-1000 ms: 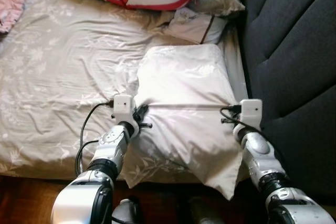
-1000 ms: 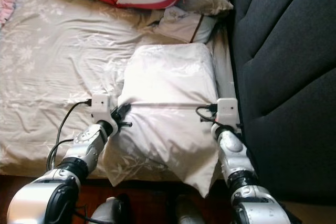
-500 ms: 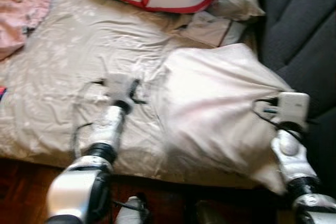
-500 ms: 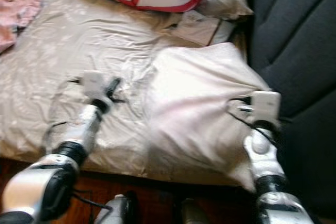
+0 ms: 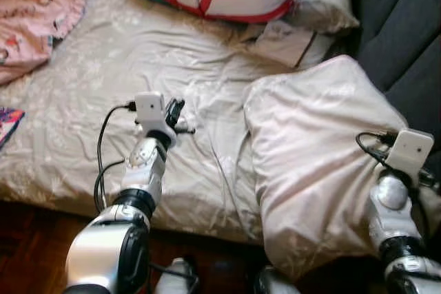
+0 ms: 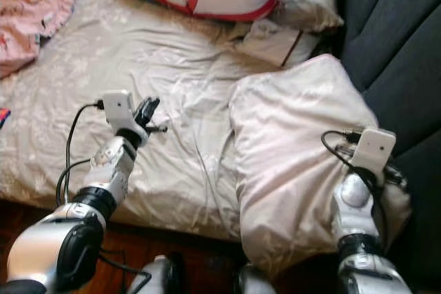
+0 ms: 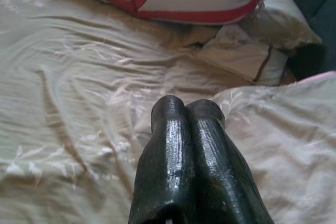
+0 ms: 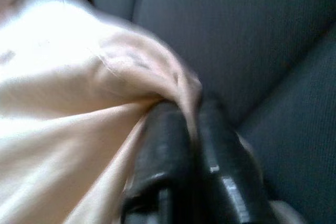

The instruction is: Clean up the room

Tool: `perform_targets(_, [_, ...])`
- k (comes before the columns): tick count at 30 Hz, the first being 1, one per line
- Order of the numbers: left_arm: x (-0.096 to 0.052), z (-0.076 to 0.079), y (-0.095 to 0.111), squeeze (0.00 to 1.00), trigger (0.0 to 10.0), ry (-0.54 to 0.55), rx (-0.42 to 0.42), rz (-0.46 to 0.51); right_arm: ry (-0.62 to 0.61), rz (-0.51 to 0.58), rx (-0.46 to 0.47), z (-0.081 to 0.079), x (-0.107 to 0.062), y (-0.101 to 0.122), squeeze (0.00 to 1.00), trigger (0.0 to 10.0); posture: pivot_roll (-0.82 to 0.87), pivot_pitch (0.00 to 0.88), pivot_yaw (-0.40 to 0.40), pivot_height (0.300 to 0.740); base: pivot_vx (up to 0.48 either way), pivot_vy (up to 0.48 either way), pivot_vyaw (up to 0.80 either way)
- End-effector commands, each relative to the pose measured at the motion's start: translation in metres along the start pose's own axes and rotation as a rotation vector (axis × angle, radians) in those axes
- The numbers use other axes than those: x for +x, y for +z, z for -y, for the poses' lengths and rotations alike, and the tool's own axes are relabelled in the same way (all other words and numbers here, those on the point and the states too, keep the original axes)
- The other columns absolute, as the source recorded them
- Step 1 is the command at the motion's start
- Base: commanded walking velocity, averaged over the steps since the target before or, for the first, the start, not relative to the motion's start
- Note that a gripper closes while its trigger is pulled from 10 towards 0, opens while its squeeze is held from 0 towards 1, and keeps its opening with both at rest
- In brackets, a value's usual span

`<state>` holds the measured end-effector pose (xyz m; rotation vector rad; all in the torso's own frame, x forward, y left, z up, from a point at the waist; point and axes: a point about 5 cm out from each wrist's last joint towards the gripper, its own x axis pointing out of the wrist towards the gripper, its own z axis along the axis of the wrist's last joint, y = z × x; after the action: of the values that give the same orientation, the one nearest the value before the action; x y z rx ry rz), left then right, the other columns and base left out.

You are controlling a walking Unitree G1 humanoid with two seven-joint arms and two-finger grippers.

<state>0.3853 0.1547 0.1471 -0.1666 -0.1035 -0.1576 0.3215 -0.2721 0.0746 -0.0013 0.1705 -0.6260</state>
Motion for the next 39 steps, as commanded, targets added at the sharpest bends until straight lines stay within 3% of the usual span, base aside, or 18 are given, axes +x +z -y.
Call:
perform_targets(1, [-0.008, -0.007, -0.014, 0.00, 10.0, 0.017, 0.013, -0.062, 0.006, -0.178, 0.039, 0.004, -0.008, -0.031, 0.00, 10.0, -0.20, 0.189, -0.025, 0.740, 0.000, 0.000, 0.00])
perform_targets(2, [-0.008, -0.007, -0.014, 0.00, 10.0, 0.017, 0.013, -0.062, 0.006, -0.178, 0.039, 0.004, -0.008, -0.031, 0.00, 10.0, -0.20, 0.189, -0.025, 0.740, 0.000, 0.000, 0.00])
perform_targets(7, [-0.013, -0.017, -0.018, 0.00, 10.0, 0.038, 0.024, -0.084, 0.122, -0.432, 0.079, -0.017, -0.027, -0.066, 0.00, 10.0, -0.20, 0.191, -0.028, 0.740, 0.000, 0.000, 0.00])
perform_targets(9, [-0.013, -0.017, -0.018, 0.00, 10.0, 0.039, 0.024, -0.085, 0.121, -0.459, 0.098, -0.018, -0.029, -0.070, 0.00, 10.0, -0.20, 0.192, -0.028, 0.740, 0.000, 0.000, 0.00])
perform_targets(11, [-0.014, -0.018, -0.019, 0.00, 10.0, 0.042, 0.027, -0.093, 0.161, -0.612, 0.243, -0.027, -0.043, -0.087, 0.00, 10.0, -0.20, 0.193, -0.029, 0.740, 0.000, 0.000, 0.00])
perform_targets(19, [-0.016, -0.022, -0.021, 0.00, 10.0, 0.056, 0.022, -0.099, 0.329, -0.739, 0.299, -0.054, -0.067, -0.104, 0.00, 10.0, -0.20, 0.194, -0.028, 0.740, 0.000, 0.000, 0.00])
perform_targets(20, [-0.016, -0.022, -0.021, 0.00, 10.0, 0.058, 0.024, -0.101, 0.353, -0.795, 0.318, -0.058, -0.075, -0.111, 0.00, 10.0, -0.20, 0.194, -0.028, 0.740, 0.000, 0.000, 0.00])
perform_targets(23, [-0.017, -0.022, -0.022, 0.00, 10.0, 0.058, 0.026, -0.103, 0.395, -0.856, 0.265, -0.058, -0.086, -0.122, 0.00, 10.0, -0.20, 0.194, -0.028, 0.740, 0.000, 0.000, 0.00])
perform_targets(25, [-0.017, -0.022, -0.022, 0.00, 10.0, 0.058, 0.026, -0.103, 0.408, -0.861, 0.236, -0.058, -0.088, -0.124, 0.00, 10.0, -0.19, 0.193, -0.029, 0.740, 0.000, 0.000, 0.00])
perform_targets(27, [-0.018, -0.021, -0.023, 0.00, 10.0, 0.057, 0.027, -0.104, 0.433, -0.762, -0.009, -0.049, -0.085, -0.126, 0.00, 10.0, -0.18, 0.195, -0.027, 0.740, 0.000, 0.000, 0.00])
perform_targets(28, [-0.019, -0.021, -0.024, 0.00, 10.0, 0.055, 0.027, -0.104, 0.426, -0.729, -0.071, -0.044, -0.082, -0.125, 0.00, 10.0, -0.18, 0.195, -0.027, 0.740, 0.000, 0.000, 0.00])
perform_targets(33, [-0.021, -0.018, -0.028, 0.00, 10.0, 0.049, 0.025, -0.107, 0.386, -0.654, -0.066, -0.036, -0.070, -0.116, 0.00, 10.0, -0.19, 0.191, -0.029, 0.740, 0.000, 0.000, 0.00])
perform_targets(37, [-0.022, -0.017, -0.030, 0.00, 10.0, 0.049, 0.023, -0.112, 0.380, -0.603, -0.119, -0.032, -0.062, -0.109, 0.00, 10.0, -0.18, 0.190, -0.029, 0.740, 0.000, 0.000, 0.00])
perform_targets(39, [-0.022, -0.016, -0.030, 0.00, 10.0, 0.049, 0.018, -0.113, 0.378, -0.512, -0.175, -0.031, -0.052, -0.096, 0.00, 10.0, -0.18, 0.189, -0.027, 0.740, 0.000, 0.000, 0.00])
